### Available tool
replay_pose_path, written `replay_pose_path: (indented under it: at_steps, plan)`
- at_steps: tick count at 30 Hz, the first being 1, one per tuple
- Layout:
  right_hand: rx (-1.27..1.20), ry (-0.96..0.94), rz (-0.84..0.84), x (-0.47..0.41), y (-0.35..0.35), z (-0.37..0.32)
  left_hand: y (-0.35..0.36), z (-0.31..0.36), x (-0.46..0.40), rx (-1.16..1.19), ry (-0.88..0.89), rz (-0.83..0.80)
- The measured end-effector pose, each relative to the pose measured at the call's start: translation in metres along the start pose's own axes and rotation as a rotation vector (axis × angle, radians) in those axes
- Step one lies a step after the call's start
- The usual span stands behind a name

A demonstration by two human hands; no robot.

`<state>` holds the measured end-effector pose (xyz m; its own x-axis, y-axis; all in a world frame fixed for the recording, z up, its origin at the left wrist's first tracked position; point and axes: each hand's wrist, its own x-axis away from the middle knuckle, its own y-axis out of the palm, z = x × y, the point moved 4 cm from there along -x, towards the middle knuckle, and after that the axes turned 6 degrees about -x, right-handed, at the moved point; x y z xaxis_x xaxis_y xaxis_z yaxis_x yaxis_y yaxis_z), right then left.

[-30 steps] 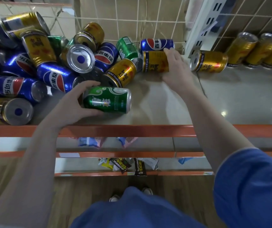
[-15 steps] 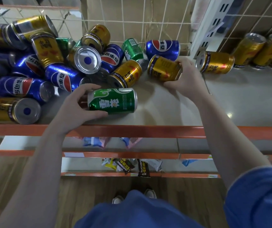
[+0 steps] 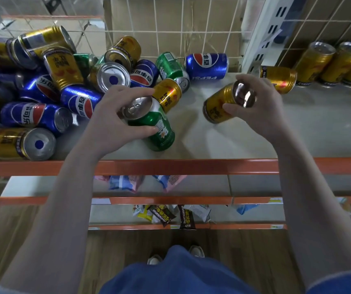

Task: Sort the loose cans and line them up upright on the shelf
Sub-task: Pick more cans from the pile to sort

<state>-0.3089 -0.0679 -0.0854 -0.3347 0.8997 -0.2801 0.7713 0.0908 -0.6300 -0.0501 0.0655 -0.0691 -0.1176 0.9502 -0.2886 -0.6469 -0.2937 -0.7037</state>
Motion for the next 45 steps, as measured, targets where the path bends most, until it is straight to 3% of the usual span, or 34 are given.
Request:
replay_pose_path:
  at_steps: [8, 18, 27, 36, 45]
  plan:
    - [0.071, 0.047, -0.049, 0.014, -0.005, -0.015, 0.01, 0.018, -0.017, -0.146, 0.056, -0.134]
    - [0.121, 0.136, 0.154, 0.05, -0.05, -0.007, 0.027, 0.066, -0.038, -0.165, 0.189, -0.21]
    - [0.167, 0.153, 0.209, 0.062, -0.142, 0.061, 0.097, 0.135, -0.054, -0.243, 0.17, -0.208]
    - [0.136, 0.173, 0.165, 0.067, -0.258, 0.154, 0.217, 0.24, -0.086, -0.143, 0.094, -0.215]
    - [0.103, 0.151, 0.069, 0.045, -0.289, 0.201, 0.243, 0.266, -0.108, -0.178, 0.099, -0.246]
